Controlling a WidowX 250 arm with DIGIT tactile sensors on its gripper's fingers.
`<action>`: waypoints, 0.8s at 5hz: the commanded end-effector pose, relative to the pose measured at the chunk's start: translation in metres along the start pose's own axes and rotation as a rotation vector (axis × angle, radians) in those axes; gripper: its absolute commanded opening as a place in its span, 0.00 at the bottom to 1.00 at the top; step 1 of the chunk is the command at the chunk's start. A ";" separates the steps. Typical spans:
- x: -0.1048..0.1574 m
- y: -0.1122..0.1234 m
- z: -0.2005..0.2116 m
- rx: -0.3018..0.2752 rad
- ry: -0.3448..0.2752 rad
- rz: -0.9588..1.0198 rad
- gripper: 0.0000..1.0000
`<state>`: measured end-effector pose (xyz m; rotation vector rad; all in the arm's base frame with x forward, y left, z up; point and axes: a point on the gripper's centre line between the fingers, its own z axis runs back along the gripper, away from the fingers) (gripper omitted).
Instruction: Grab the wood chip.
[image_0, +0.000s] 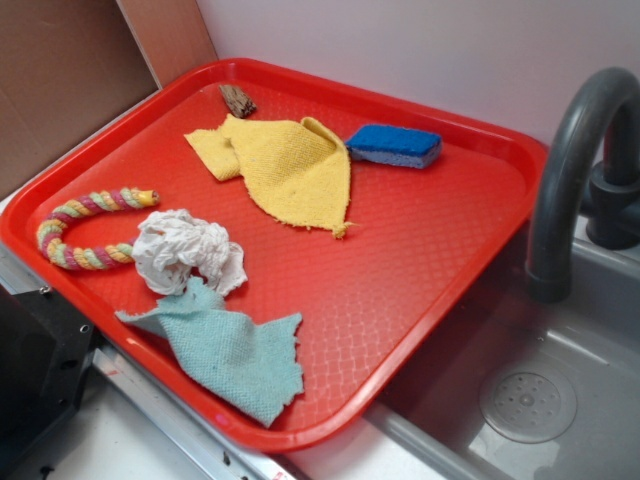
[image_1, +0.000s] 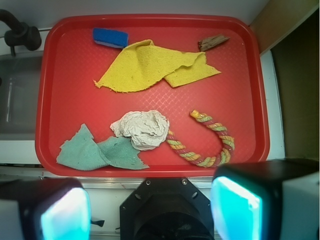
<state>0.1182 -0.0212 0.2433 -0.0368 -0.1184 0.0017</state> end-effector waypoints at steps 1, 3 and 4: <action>0.000 0.000 0.000 0.000 0.000 0.000 1.00; 0.038 0.053 -0.020 0.016 -0.244 0.488 1.00; 0.071 0.078 -0.053 0.165 -0.378 0.706 1.00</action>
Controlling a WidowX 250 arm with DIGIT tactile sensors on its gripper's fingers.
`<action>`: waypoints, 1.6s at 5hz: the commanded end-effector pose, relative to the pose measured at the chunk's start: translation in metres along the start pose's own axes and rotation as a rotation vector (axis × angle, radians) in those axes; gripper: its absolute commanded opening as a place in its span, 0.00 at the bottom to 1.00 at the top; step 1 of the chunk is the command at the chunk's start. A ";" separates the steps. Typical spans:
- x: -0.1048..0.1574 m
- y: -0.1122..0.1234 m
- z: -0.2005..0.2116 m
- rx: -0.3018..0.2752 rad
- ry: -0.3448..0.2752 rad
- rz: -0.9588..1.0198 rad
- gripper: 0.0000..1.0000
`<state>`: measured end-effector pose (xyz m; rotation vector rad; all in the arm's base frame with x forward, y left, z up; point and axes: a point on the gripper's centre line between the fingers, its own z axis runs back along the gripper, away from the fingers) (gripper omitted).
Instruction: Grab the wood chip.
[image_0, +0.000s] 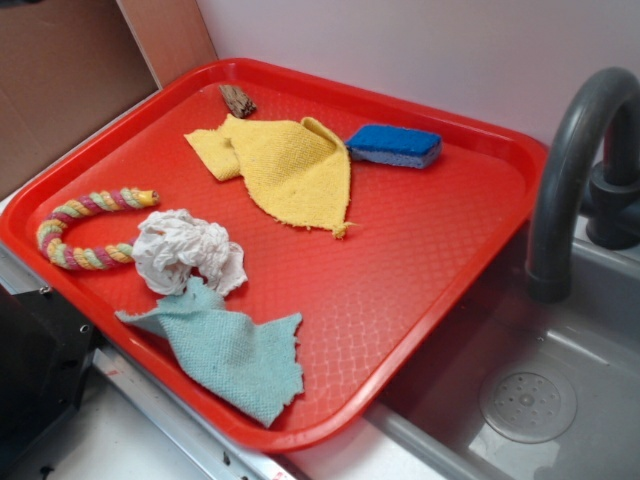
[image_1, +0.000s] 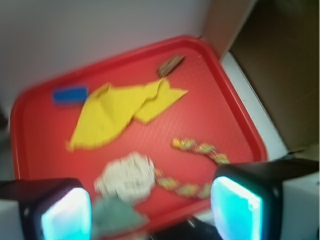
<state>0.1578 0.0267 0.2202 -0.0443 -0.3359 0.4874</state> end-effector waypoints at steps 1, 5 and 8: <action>0.062 0.022 -0.068 0.233 -0.292 0.432 1.00; 0.099 0.027 -0.157 0.450 -0.452 0.586 1.00; 0.118 0.040 -0.209 0.321 -0.402 0.517 1.00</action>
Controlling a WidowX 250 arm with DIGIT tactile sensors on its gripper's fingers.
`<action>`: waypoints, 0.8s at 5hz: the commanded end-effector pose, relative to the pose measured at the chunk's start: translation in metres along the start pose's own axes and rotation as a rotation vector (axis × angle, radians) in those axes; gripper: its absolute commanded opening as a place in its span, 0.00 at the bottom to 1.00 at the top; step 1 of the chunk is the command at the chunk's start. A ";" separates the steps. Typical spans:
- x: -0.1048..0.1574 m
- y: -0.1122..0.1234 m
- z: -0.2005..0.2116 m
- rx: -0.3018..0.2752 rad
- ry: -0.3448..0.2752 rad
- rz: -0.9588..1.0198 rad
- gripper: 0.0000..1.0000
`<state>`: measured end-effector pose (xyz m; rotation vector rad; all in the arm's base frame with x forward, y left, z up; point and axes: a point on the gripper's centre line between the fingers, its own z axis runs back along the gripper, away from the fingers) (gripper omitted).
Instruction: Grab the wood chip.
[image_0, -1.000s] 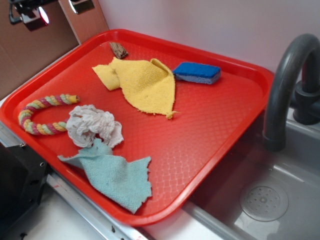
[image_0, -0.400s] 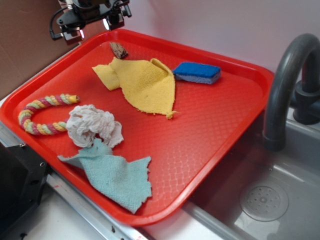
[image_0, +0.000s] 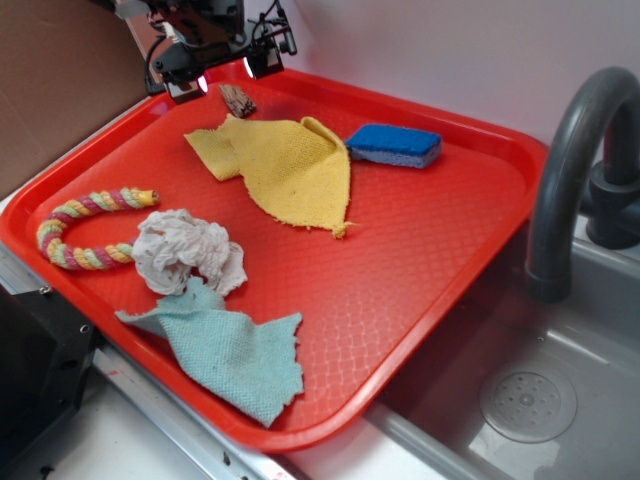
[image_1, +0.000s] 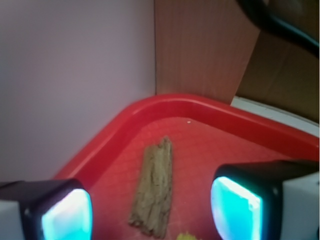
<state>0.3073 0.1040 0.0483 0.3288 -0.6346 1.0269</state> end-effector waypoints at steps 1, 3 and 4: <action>0.014 0.014 -0.016 -0.003 0.025 0.032 1.00; 0.005 0.006 -0.034 -0.050 0.078 -0.010 1.00; -0.001 0.007 -0.035 -0.037 0.069 -0.018 1.00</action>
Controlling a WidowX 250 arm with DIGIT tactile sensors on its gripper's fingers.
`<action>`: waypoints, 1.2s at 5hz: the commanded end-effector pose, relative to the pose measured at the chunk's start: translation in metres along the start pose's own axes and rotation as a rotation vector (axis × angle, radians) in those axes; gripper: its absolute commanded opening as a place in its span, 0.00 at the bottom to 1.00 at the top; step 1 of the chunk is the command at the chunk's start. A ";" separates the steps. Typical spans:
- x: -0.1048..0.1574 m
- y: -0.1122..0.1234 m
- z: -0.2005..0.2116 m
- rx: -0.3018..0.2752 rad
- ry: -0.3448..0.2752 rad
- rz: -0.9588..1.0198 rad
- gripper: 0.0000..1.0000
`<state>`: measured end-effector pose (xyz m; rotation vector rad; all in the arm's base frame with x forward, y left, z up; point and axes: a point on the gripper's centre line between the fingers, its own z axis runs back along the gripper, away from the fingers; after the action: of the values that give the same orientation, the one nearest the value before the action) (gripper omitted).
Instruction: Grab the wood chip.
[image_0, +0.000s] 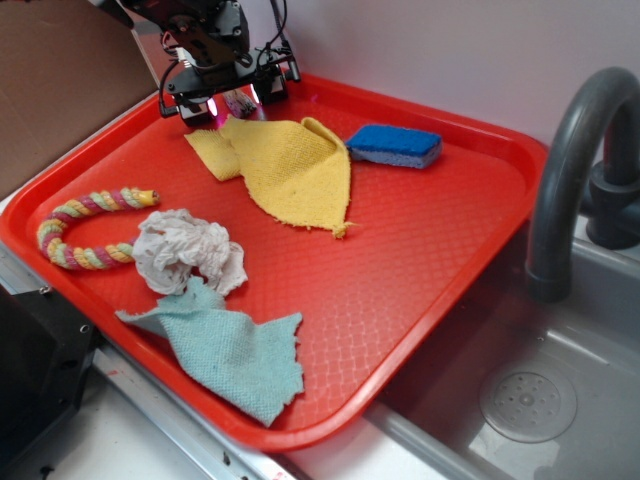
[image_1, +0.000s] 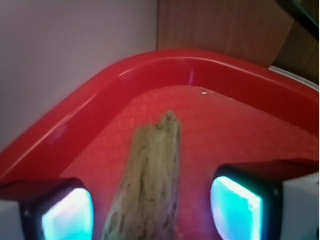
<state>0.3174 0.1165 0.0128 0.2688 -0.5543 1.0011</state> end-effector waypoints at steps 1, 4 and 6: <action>0.004 0.008 0.002 -0.011 -0.027 0.005 0.00; 0.000 0.011 0.013 0.020 -0.025 0.006 0.00; 0.031 0.017 0.077 -0.084 0.027 0.087 0.00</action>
<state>0.2960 0.0969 0.0691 0.1797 -0.5124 1.0453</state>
